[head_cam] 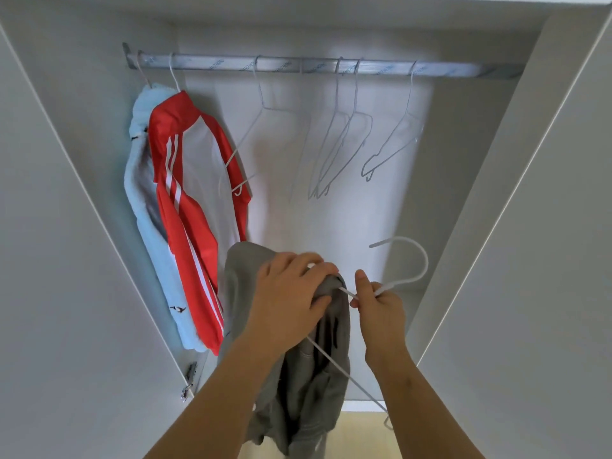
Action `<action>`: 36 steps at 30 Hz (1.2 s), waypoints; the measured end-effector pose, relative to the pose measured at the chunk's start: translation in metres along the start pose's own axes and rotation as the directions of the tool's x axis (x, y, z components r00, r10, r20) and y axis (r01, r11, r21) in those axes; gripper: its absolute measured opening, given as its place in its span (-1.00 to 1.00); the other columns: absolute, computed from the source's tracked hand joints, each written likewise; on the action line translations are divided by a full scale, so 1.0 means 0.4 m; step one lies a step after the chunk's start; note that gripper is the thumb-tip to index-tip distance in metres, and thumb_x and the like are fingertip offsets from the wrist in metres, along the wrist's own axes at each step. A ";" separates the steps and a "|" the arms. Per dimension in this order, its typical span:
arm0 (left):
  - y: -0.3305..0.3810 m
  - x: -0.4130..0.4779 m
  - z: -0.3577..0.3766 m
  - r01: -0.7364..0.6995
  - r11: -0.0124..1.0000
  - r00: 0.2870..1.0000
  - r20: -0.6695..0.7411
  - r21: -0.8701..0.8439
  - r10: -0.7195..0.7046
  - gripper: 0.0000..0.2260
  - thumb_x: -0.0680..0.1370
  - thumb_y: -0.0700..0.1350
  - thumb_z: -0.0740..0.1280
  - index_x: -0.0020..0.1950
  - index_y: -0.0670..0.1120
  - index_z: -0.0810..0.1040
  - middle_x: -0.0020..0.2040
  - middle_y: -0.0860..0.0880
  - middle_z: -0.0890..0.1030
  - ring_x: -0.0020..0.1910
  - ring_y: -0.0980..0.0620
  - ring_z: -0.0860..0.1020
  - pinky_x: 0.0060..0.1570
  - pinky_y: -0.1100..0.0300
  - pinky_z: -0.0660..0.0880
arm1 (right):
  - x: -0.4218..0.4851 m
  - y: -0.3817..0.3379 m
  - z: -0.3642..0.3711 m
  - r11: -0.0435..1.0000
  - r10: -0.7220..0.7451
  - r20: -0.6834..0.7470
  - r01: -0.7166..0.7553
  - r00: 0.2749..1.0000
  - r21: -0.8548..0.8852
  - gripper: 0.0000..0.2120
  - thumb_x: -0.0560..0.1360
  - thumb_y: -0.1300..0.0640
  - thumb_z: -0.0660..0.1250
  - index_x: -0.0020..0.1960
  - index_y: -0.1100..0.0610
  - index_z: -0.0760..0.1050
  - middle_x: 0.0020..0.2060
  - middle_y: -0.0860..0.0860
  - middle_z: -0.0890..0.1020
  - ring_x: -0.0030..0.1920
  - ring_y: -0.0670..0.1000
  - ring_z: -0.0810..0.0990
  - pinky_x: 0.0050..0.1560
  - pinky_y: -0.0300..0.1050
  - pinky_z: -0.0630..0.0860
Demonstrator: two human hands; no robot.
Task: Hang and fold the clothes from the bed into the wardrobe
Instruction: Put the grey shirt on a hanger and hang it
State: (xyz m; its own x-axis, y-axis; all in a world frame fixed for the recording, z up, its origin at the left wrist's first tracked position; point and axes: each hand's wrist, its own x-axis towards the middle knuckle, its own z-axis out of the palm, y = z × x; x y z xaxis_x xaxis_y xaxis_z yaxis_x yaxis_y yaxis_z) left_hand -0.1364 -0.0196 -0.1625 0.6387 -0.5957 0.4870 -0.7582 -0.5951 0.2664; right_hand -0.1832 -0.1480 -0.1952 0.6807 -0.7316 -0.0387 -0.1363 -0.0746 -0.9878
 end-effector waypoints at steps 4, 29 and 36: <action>-0.009 0.013 0.024 -0.008 0.984 0.994 0.111 0.177 -0.011 -0.68 0.55 0.12 0.23 0.27 0.10 0.48 0.16 0.05 0.55 0.24 -0.05 0.42 0.31 -0.06 0.17 | 0.004 0.000 -0.024 1.000 -0.017 -0.020 0.017 1.000 0.001 -0.54 0.52 -0.12 0.23 -0.41 0.18 0.41 -0.63 -0.18 0.47 -0.41 -0.10 0.44 -0.30 -0.19 0.37; -0.045 0.033 -0.098 0.142 0.932 0.968 -0.150 -0.333 -0.202 -0.81 0.55 -0.14 0.29 0.14 -0.09 0.56 -0.19 0.13 0.46 -0.21 0.30 0.41 -0.11 0.64 0.26 | -0.007 0.059 0.021 0.980 0.081 0.486 0.019 0.870 -0.197 -0.78 0.48 0.20 0.35 0.04 -0.08 0.53 -0.11 -0.07 0.58 -0.25 -0.14 0.53 -0.15 -0.33 0.46; -0.081 0.021 -0.143 0.220 0.864 0.942 -0.132 -0.453 -0.309 -0.78 0.55 -0.06 0.27 0.19 0.01 0.53 -0.08 0.16 0.54 -0.08 0.28 0.49 -0.08 0.50 0.36 | -0.010 0.114 0.046 0.898 0.148 0.530 0.111 0.835 -0.425 -0.95 0.50 0.08 0.32 -0.13 -0.05 0.51 -0.15 -0.10 0.61 -0.06 -0.01 0.59 0.15 -0.02 0.51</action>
State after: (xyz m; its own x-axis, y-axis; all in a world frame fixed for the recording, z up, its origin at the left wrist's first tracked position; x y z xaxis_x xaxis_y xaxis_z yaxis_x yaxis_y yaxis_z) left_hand -0.1139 0.0254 -0.1192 0.8187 -0.3054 0.4863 -0.5738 -0.4010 0.7142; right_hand -0.1788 -0.1361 -0.2428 0.9298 -0.2627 -0.2580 -0.3530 -0.4367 -0.8275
